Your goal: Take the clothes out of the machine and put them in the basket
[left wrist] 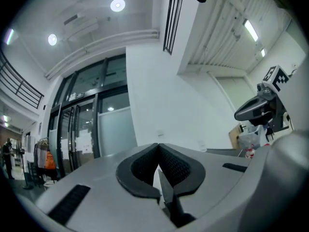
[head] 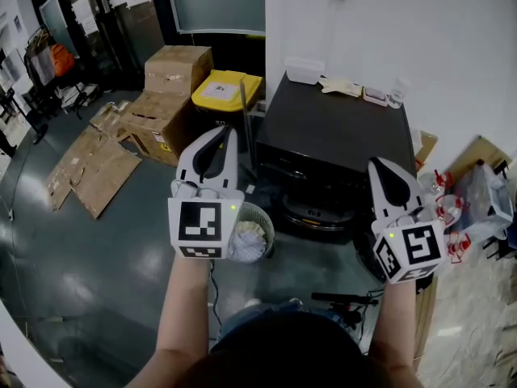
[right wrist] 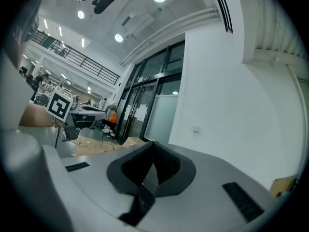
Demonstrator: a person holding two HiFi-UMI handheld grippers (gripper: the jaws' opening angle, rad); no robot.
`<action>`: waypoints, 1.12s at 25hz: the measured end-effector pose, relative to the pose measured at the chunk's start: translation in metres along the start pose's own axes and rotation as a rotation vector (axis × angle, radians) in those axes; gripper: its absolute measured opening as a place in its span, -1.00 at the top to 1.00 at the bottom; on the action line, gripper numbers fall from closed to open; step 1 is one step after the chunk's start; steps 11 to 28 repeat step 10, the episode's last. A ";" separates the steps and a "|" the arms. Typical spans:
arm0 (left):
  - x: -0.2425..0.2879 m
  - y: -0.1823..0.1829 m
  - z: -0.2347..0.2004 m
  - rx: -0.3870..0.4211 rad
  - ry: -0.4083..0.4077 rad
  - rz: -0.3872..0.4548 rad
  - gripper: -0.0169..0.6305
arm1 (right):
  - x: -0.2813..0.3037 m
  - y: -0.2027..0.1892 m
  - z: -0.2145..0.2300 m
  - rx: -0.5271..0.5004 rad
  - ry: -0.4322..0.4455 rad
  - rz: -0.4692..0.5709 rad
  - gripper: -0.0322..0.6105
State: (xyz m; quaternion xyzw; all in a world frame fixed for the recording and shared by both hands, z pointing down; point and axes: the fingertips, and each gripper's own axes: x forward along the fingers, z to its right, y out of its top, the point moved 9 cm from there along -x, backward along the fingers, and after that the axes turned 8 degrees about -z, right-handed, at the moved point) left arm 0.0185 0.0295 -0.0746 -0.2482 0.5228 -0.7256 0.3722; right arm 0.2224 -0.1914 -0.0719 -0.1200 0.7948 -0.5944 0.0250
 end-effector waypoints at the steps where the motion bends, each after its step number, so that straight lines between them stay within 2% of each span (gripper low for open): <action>1: -0.001 -0.001 0.000 0.007 0.002 0.007 0.94 | -0.001 -0.001 0.000 -0.001 0.000 0.007 0.90; 28: -0.004 -0.009 -0.004 0.018 0.012 0.003 0.94 | 0.000 -0.005 -0.004 -0.012 -0.012 0.013 0.90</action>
